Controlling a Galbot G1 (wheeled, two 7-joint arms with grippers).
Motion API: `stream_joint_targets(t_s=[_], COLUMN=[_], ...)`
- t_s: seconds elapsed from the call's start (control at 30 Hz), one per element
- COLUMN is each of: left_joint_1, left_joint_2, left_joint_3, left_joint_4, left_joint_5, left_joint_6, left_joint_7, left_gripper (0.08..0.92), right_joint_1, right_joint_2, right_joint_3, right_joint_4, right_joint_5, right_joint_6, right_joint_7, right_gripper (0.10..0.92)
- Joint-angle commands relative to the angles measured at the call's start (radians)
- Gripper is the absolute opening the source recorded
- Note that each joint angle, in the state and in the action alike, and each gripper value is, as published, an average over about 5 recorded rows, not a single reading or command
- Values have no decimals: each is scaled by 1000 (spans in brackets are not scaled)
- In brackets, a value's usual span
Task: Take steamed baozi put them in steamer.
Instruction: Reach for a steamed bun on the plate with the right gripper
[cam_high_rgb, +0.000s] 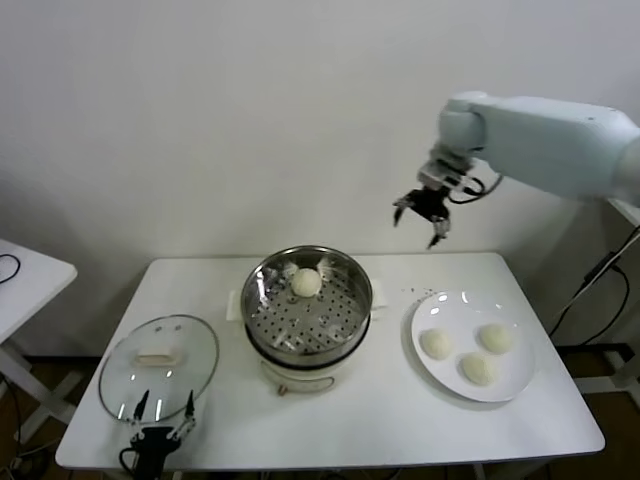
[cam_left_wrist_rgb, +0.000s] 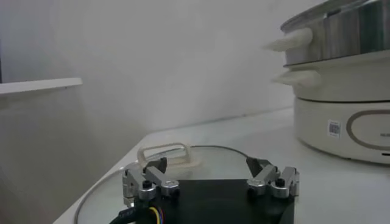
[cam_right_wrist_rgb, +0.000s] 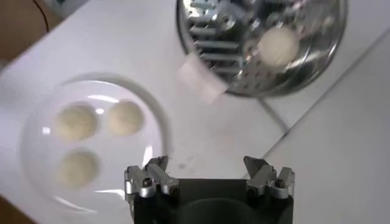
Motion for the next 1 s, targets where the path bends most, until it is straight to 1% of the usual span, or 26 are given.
stream_joint_targets(t_s=[0.03,0.23,0.53,0.83,1.0], left_joint_1=[-1,-1,11,22,23], left_joint_2=[0,-1,-8,-15,-17], left_joint_3=[1,0,-12,-29,-30], left_joint_4=[2,7,14,16,16], left_joint_5=[4,12,27,41,45], left_joint_6=[0,1,-3,-9,-12], left_joint_7=[1,2,2,1,1], left_gripper=[823,823,823,823,823], right_joint_1=[-55,-219,-464,-561,-566], right_joint_2=[-244,-240,-174,-117,-101], right_joint_3=[-93,9,185,285,297], right_joint_4=[237,215,103,8,-7], right_joint_5=[91,45,4,-76,-91], right_joint_6=[-418,-482,-488,-478,-481], right_joint_7=[159,215,228,240,240], right_gripper=[823,823,823,823,823])
